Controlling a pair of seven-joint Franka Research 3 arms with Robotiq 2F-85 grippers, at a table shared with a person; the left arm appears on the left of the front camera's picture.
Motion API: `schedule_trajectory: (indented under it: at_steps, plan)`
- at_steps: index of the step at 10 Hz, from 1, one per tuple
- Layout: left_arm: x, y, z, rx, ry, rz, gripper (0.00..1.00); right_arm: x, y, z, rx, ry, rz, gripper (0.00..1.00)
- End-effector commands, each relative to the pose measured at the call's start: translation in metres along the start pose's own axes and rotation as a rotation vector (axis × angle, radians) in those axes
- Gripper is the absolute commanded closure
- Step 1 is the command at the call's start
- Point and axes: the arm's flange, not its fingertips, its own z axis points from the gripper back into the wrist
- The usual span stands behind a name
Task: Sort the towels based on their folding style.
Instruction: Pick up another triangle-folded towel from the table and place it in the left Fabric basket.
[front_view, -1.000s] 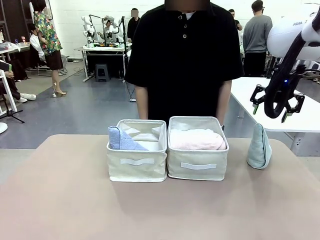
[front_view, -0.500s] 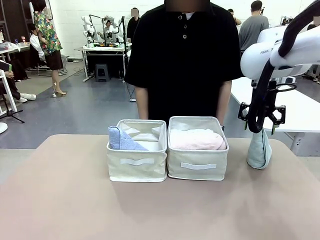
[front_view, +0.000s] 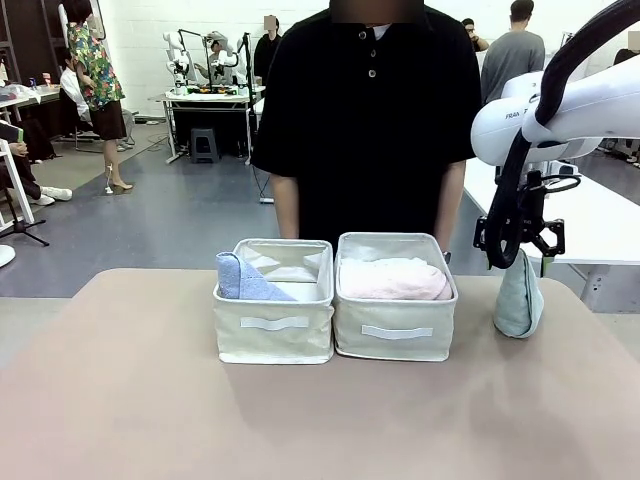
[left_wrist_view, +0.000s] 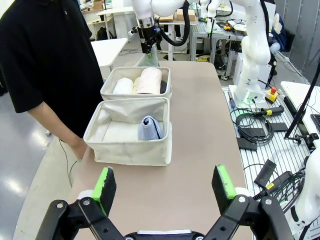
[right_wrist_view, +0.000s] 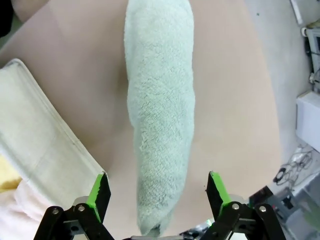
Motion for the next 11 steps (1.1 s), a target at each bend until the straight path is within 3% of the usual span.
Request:
schedule_trajectory:
  at_steps: [1,3,4,6,7,8,11]
  plan:
    - [-0.0003,-0.0030,0.0002,0.001,-0.013,-0.022,0.00,0.0084,0.0042,0.0001,-0.044,-0.028,-0.002,0.25]
    - [-0.0003,-0.0030,0.0002,0.001,-0.013,-0.022,0.00,0.0087,0.0036,0.0021,-0.043,-0.033,-0.003,0.79]
    - [-0.0003,-0.0030,0.0002,0.001,-0.013,-0.022,0.00,0.0086,0.0040,0.0026,-0.045,-0.036,0.001,1.00]
    - [-0.0003,-0.0030,0.0002,0.001,-0.013,-0.022,0.00,0.0090,0.0035,0.0020,-0.049,-0.039,0.010,1.00]
    - [-0.0003,-0.0030,0.0002,0.001,-0.013,-0.022,0.00,0.0091,0.0028,0.0017,-0.047,-0.037,0.016,0.93]
    - [-0.0003,-0.0030,0.0002,0.001,-0.013,-0.022,0.00,0.0094,0.0025,0.0013,-0.045,-0.035,0.020,1.00]
    - [-0.0003,-0.0030,0.0002,0.001,-0.013,-0.022,0.00,0.0086,0.0009,0.0020,-0.048,-0.035,0.025,1.00]
